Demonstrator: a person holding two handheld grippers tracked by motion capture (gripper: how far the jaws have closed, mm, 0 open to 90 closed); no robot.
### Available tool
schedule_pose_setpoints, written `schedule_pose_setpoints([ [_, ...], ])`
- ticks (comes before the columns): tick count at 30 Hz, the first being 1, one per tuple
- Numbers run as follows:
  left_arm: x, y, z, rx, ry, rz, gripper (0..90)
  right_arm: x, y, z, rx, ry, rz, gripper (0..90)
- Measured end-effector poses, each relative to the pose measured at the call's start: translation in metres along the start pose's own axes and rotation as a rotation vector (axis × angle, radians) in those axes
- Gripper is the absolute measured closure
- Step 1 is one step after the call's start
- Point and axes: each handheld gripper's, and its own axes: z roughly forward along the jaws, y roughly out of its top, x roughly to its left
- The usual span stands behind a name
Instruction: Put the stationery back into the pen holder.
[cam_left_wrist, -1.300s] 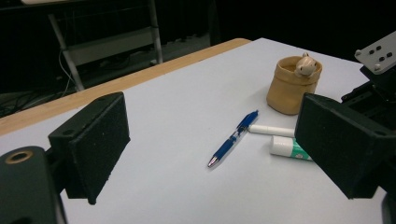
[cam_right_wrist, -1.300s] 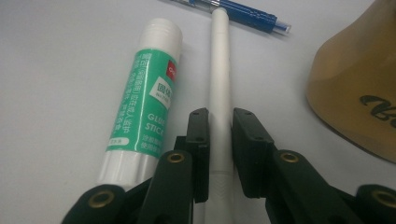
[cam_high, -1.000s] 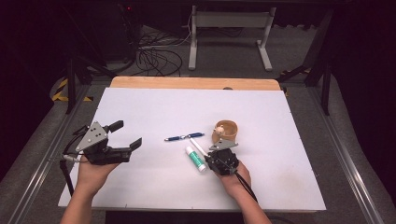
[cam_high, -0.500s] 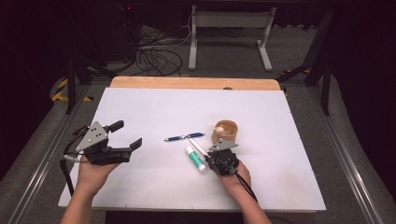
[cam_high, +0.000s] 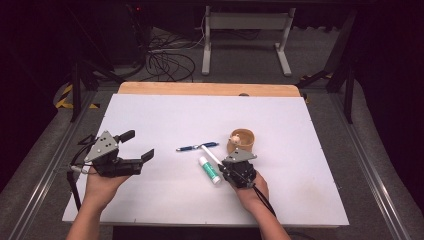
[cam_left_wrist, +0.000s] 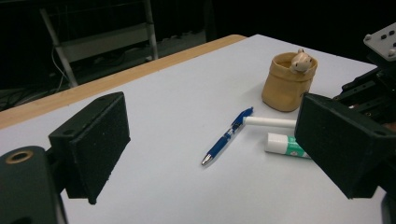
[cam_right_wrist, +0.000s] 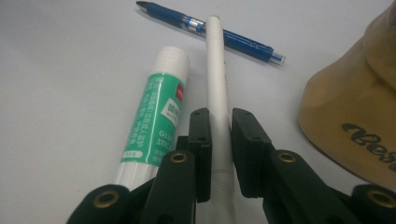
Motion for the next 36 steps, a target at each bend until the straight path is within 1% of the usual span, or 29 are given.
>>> schedule_pose_setpoints([
  [6, -0.003, -0.003, 0.007, 0.011, -0.016, -0.008, 11.0, 0.001, 0.002, -0.006, -0.059, 0.008, -0.006, 79.2],
  [9, -0.005, -0.004, 0.01, 0.02, -0.02, -0.004, 11.2, 0.003, 0.004, -0.009, -0.097, 0.016, -0.023, 79.2],
  [12, -0.008, -0.005, 0.014, 0.021, -0.029, -0.006, 11.5, 0.006, 0.006, -0.014, -0.147, 0.023, -0.038, 79.2],
  [13, -0.009, -0.005, 0.015, 0.022, -0.033, -0.012, 11.6, 0.006, 0.007, -0.015, -0.16, 0.026, -0.042, 79.1],
  [14, -0.009, -0.006, 0.016, 0.025, -0.033, -0.01, 11.8, 0.007, 0.007, -0.016, -0.178, 0.034, -0.045, 79.2],
  [16, -0.01, -0.008, 0.019, 0.027, -0.043, -0.022, 12.1, 0.009, 0.008, -0.018, -0.198, 0.047, -0.052, 79.2],
  [17, -0.01, -0.009, 0.021, 0.031, -0.051, -0.024, 12.2, 0.01, 0.008, -0.019, -0.213, 0.065, -0.052, 79.2],
  [19, -0.013, -0.011, 0.024, 0.035, -0.067, -0.033, 12.7, 0.012, 0.01, -0.021, -0.234, 0.079, -0.051, 79.2],
  [21, -0.014, -0.012, 0.026, 0.032, -0.077, -0.015, 14.2, 0.016, 0.011, -0.023, -0.267, 0.102, -0.059, 79.2],
  [22, -0.016, -0.012, 0.027, 0.031, -0.086, -0.025, 15.2, 0.018, 0.012, -0.024, -0.281, 0.115, -0.062, 79.2],
  [23, -0.016, -0.013, 0.028, 0.027, -0.089, -0.019, 16.0, 0.02, 0.012, -0.025, -0.298, 0.13, -0.069, 79.1],
  [24, -0.017, -0.013, 0.028, 0.028, -0.1, -0.032, 16.6, 0.023, 0.013, -0.027, -0.313, 0.145, -0.071, 79.2],
  [26, -0.017, -0.014, 0.03, 0.025, -0.114, -0.044, 17.2, 0.028, 0.013, -0.029, -0.353, 0.187, -0.082, 79.1],
  [27, -0.018, -0.015, 0.031, 0.026, -0.128, -0.056, 17.7, 0.031, 0.014, -0.03, -0.365, 0.194, -0.083, 79.2],
  [28, -0.018, -0.015, 0.032, 0.023, -0.136, -0.057, 18.5, 0.033, 0.014, -0.03, -0.376, 0.202, -0.087, 79.2],
  [30, -0.019, -0.016, 0.034, 0.014, -0.169, -0.084, 19.8, 0.037, 0.014, -0.031, -0.403, 0.227, -0.094, 79.2],
  [31, -0.02, -0.017, 0.035, 0.008, -0.192, -0.107, 20.3, 0.04, 0.014, -0.032, -0.408, 0.231, -0.095, 79.1],
  [32, -0.021, -0.017, 0.036, 0.002, -0.21, -0.12, 21.0, 0.041, 0.014, -0.032, -0.417, 0.245, -0.096, 79.2],
  [33, -0.023, -0.017, 0.037, 0.0, -0.222, -0.121, 22.6, 0.043, 0.014, -0.032, -0.425, 0.25, -0.1, 79.2],
  [35, -0.025, -0.017, 0.038, -0.002, -0.23, -0.111, 24.5, 0.046, 0.014, -0.032, -0.427, 0.259, -0.11, 79.2],
  [36, -0.026, -0.017, 0.039, 0.0, -0.234, -0.112, 25.1, 0.048, 0.014, -0.031, -0.43, 0.265, -0.113, 79.1],
])
